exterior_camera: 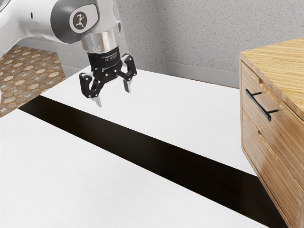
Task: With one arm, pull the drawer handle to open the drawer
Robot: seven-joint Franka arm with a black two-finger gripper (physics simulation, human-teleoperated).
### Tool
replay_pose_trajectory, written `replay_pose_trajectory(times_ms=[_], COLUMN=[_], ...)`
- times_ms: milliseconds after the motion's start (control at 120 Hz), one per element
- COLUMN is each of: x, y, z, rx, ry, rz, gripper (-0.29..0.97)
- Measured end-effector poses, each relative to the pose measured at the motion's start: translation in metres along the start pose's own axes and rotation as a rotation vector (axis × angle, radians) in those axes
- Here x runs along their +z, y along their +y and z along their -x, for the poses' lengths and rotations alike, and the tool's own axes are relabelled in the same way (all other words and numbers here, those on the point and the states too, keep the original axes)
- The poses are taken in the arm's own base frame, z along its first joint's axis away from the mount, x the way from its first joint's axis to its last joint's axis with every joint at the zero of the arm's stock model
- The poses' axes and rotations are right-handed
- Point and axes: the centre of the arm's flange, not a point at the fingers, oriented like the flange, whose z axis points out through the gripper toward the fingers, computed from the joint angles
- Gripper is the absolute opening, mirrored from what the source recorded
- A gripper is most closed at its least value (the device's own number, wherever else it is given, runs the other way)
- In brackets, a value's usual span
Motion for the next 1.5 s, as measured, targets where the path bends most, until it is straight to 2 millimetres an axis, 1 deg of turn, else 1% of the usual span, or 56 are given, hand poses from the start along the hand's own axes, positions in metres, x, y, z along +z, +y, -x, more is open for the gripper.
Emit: replay_pose_trajectory(times_ms=[158,233,283,342,383,417,450,517,575,633,667,692,733,767,800,842,975,1075,1258,1392,1433,1500], x=[0.001,0.002,-0.014,-0.044,-0.064,-0.071,-0.067,-0.054,-0.054,-0.058,-0.062,-0.066,-0.069,-0.068,-0.064,-0.059,-0.053,-0.049,-0.027,-0.016,-0.017,-0.023], y=[-0.001,-0.004,-0.013,-0.03,-0.035,-0.031,-0.019,0.001,0.012,0.02,0.025,0.029,0.037,0.039,0.039,0.039,0.044,0.049,0.068,0.078,0.079,0.08], z=[-0.002,-0.009,-0.009,-0.006,-0.005,-0.003,-0.006,-0.019,-0.019,-0.012,-0.002,0.011,0.04,0.06,0.073,0.083,0.101,0.109,0.131,0.137,0.14,0.151], rx=[-0.032,-0.055,-0.061,-0.065,-0.063,-0.053,-0.044,-0.043,-0.032,-0.007,0.014,0.041,0.095,0.132,0.156,0.177,0.232,0.262,0.333,0.383,0.399,0.434], ry=[-0.006,-0.023,-0.025,-0.024,-0.021,-0.036,-0.077,-0.159,-0.216,-0.251,-0.266,-0.275,-0.294,-0.312,-0.328,-0.34,-0.352,-0.353,-0.368,-0.391,-0.391,-0.39], rz=[0.0,0.003,0.031,0.09,0.149,0.201,0.251,0.337,0.408,0.472,0.503,0.523,0.544,0.549,0.545,0.546,0.561,0.568,0.55,0.549,0.555,0.571], gripper=[0.68,0.68,0.68,0.68,0.68,0.68,0.68,0.68,0.68,0.68,0.68,0.68,0.68,0.68,0.67,0.66,0.63,0.61,0.55,0.51,0.5,0.49])
